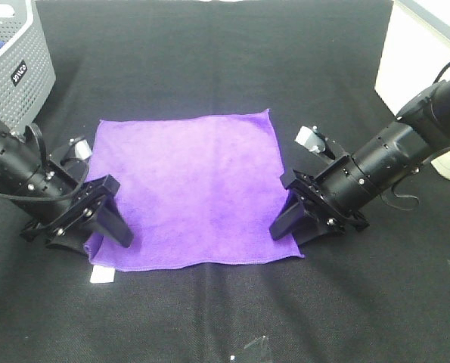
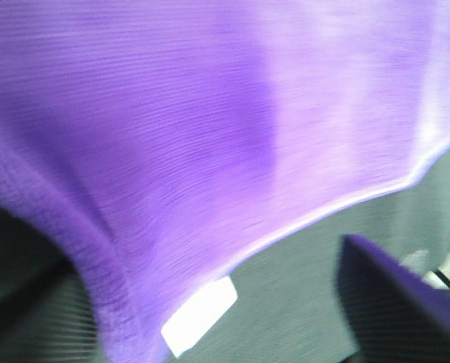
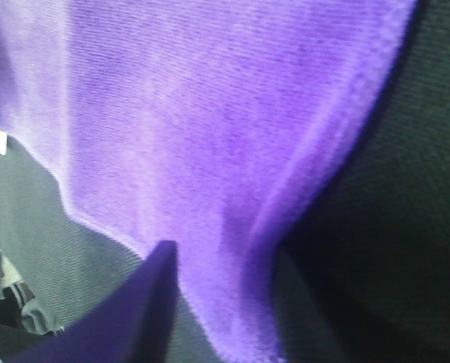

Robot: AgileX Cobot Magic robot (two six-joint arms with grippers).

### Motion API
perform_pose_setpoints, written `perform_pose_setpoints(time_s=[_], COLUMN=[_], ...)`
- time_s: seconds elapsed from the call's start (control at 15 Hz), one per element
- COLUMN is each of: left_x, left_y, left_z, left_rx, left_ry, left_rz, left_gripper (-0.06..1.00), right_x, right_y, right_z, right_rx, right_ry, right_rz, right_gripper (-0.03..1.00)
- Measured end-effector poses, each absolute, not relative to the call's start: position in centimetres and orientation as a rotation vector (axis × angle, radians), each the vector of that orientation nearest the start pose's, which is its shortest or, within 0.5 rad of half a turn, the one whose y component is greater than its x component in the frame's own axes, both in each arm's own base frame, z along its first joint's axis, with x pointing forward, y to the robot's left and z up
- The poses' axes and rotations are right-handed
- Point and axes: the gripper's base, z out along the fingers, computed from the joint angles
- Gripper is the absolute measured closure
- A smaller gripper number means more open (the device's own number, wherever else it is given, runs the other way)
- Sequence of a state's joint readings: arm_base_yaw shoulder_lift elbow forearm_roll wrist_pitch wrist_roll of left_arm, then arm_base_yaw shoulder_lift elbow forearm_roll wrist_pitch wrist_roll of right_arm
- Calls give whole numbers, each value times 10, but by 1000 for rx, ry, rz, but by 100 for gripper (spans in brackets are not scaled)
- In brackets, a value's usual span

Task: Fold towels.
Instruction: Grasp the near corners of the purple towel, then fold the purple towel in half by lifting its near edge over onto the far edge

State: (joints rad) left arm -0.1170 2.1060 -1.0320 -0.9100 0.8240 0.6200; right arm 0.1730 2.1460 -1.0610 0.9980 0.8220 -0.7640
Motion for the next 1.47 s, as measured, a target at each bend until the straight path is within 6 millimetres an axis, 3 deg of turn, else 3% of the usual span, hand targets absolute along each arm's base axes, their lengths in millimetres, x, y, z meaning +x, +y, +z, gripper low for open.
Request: perform_pose_setpoints(time_s=[0.2,0.27,0.33,0.53,0.67,0.8,1.13,1.33,1.47], left_x=[325,325,325,324,320,312,282,297,328], left_y=[-91,-91,-91,-91,-91,-88,-84,-85,-85], left_z=[70,68,68,68,77,88,125,143,156], left_rx=[29,25,24,29,135,223,222,246,231], left_ry=[3064,3068,3068,3070,3078,3079,3045,2968,2897], left_rz=[-952,-948,-947,-950,-902,-847,-820,-794,-772], left_gripper=[79,91,94,94,94,94,94,94,94], right_x=[329,330,330,329,322,311,292,314,351], right_y=[113,113,112,113,112,110,111,113,118], right_z=[66,65,65,65,73,88,131,147,162], right_rx=[-209,-215,-217,-215,-218,-233,-230,-255,-270], right_ry=[2994,2994,2996,3004,3066,3111,3108,3016,2928], right_rz=[1011,990,989,1001,972,952,1046,980,930], right_gripper=[75,88,96,96,96,96,96,96,96])
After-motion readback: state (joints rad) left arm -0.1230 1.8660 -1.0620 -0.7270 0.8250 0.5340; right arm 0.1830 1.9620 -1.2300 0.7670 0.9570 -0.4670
